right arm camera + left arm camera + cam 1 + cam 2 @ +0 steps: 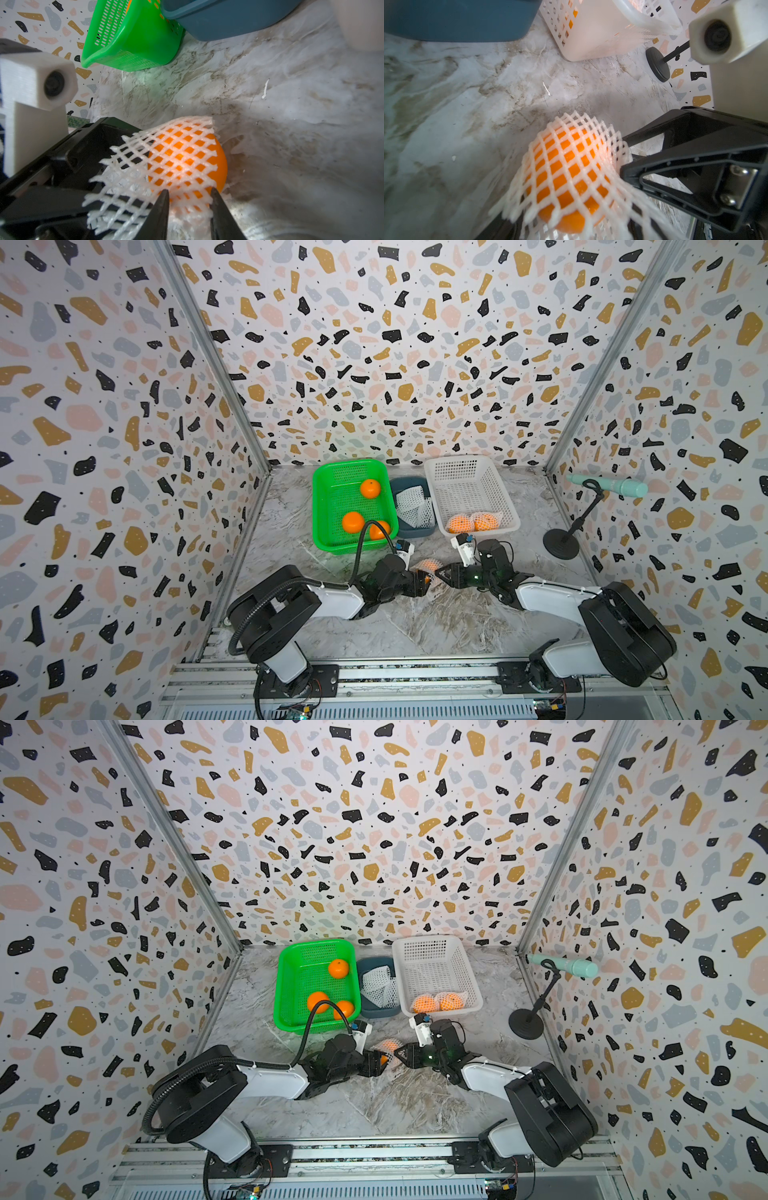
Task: Remove foam nets from oranges
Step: Remove the foam net from the orange.
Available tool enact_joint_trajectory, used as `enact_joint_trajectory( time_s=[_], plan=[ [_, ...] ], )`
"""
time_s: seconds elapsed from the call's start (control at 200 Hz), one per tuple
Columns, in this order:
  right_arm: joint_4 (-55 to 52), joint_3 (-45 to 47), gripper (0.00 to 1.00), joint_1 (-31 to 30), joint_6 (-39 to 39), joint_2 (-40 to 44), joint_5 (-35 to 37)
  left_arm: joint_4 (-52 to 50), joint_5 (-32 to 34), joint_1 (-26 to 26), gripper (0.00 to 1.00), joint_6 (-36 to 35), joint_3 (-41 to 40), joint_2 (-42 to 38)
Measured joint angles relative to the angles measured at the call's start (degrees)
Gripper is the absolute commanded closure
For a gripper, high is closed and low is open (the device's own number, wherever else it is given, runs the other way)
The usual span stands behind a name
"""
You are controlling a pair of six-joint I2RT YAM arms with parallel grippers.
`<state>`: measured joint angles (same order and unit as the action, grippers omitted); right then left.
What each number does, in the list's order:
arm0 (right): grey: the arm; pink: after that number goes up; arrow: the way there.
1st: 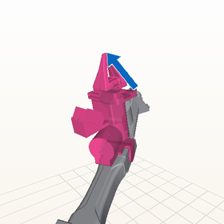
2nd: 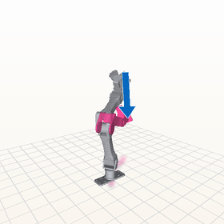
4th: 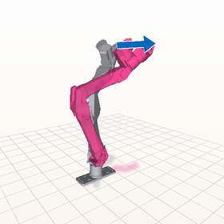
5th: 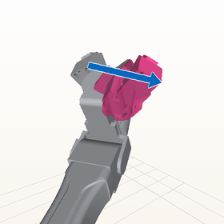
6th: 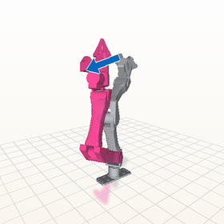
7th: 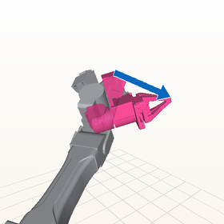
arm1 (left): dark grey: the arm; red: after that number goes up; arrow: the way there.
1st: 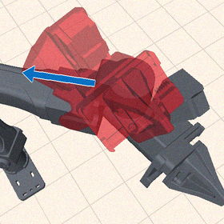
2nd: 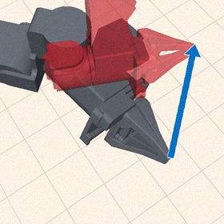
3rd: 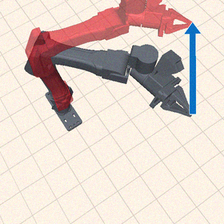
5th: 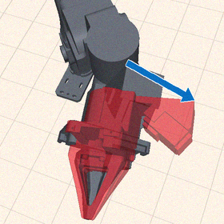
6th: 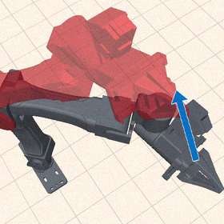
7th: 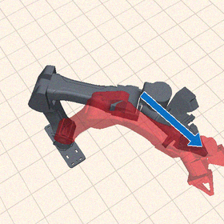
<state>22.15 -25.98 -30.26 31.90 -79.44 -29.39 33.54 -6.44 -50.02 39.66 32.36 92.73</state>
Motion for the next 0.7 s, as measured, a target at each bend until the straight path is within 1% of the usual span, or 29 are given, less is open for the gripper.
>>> enact_joint_trajectory(
  time_s=[0.701],
  plan=[
    [-0.7,0.3,0.65,1.0,-0.1,0.1,0.6,2.6,-1.2,0.0,0.18,0.5,2.4,4.9]
  ],
)
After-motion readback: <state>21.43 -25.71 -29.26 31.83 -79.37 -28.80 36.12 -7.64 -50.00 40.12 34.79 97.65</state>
